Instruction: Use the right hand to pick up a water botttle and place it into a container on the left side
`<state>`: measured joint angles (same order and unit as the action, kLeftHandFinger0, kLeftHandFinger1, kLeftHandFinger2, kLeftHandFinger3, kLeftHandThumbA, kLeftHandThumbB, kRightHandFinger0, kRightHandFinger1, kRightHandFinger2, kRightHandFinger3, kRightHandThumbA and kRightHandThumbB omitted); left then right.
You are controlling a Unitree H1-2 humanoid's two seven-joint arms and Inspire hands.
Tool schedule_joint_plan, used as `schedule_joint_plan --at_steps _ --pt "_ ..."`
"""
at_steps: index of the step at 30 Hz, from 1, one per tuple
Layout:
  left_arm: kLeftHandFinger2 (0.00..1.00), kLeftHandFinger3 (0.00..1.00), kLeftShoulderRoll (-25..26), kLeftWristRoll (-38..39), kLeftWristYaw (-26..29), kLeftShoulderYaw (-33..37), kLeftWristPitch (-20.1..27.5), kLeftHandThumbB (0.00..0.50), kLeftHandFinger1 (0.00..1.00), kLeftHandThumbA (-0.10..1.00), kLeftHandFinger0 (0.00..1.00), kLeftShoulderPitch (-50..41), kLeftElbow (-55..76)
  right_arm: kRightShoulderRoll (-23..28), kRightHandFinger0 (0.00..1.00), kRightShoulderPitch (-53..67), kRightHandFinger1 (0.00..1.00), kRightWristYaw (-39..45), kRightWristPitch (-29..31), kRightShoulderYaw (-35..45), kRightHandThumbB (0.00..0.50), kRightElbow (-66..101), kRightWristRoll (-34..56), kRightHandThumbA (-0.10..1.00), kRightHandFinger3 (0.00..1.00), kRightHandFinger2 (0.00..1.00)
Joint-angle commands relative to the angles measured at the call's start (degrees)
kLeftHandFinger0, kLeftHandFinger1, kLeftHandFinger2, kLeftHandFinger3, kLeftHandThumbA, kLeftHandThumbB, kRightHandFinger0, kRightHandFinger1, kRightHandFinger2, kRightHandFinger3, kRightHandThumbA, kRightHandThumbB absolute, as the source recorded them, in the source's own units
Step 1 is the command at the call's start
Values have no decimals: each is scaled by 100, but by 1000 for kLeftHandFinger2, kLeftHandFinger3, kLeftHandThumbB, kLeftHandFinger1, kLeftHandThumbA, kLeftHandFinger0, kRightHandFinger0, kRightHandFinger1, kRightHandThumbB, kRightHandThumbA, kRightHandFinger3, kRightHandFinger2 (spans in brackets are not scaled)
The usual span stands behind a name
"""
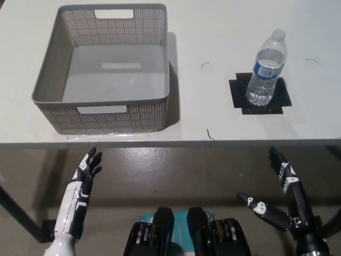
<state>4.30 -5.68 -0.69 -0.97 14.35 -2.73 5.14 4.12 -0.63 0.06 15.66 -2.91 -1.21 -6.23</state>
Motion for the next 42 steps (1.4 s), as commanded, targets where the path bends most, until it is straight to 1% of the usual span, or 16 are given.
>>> schedule_joint_plan --at_steps 1,3,5,7,9,12,13,14,16,18,22,26,28,34,37,42 --pt "1000 1000 12 -18 45 7 284 61 1000 1000 1000 -56 203 -86 1000 -408 1000 -233 371 167 387 179 -27 1000 1000 1000" --pt "1000 1000 23 11 35 -1 287 73 1000 1000 1000 -74 190 -118 1000 -665 1000 -353 207 263 431 114 -137 1000 1000 1000" --pt "1000 1000 27 7 36 -4 284 74 1000 1000 1000 -78 173 -86 1000 -831 1000 -385 106 323 450 32 -182 1000 1000 1000" --pt "1000 1000 29 21 26 2 301 71 1000 1000 1000 -94 162 -47 1000 -969 1000 -347 103 381 444 -86 -52 1000 1000 1000" --pt "1000 1000 54 56 8 -6 343 69 1000 1000 1000 -103 130 -13 1000 -1152 1000 -338 167 445 416 -235 31 1000 1000 1000" --pt "1000 1000 59 34 29 -24 367 75 1000 1000 1000 -91 97 27 1000 -1359 1000 -366 147 537 418 -376 26 1000 1000 1000" --pt "1000 1000 57 63 19 -24 386 76 1000 1000 1000 -86 63 37 1000 -1459 1000 -397 160 593 407 -457 42 1000 1000 1000" --pt "1000 1000 58 61 11 -19 373 78 1000 1000 1000 -91 68 24 1000 -1530 1000 -515 146 646 419 -505 -81 1000 1000 1000" --pt "1000 1000 54 63 -5 0 402 67 1000 1000 1000 -94 29 47 1000 -1662 1000 -545 99 720 400 -598 -69 1000 1000 1000" --pt "1000 1000 34 37 17 -2 394 74 1000 1000 1000 -99 27 49 1000 -1783 1000 -495 -2 794 414 -711 105 1000 1000 1000" --pt "1000 1000 20 65 21 -8 425 79 1000 1000 1000 -125 10 61 1000 -1941 1000 -505 -152 902 417 -985 133 1000 1000 1000" --pt "1000 1000 27 83 24 -27 429 72 1000 1000 1000 -150 34 56 1000 -2038 1000 -574 -352 953 454 -1094 19 1000 1000 1000" --pt "1000 1000 32 98 20 -33 435 70 1000 1000 1000 -142 37 71 1000 -2092 1000 -572 -368 980 437 -1176 57 1000 1000 1000" --pt "1000 1000 25 122 -6 -2 510 72 1000 1000 1000 -138 -23 154 1000 -2253 1000 -527 -508 1057 436 -1429 155 1000 1000 1000" --pt "1000 1000 29 114 -5 0 527 78 1000 1000 1000 -121 -41 177 1000 -2442 1000 -470 -514 1114 465 -1686 324 1000 1000 1000" --pt "1000 1000 33 177 -30 3 548 91 1000 1000 1000 -121 -53 239 1000 -2753 1000 -204 -632 1205 458 -2093 764 1000 1000 1000"
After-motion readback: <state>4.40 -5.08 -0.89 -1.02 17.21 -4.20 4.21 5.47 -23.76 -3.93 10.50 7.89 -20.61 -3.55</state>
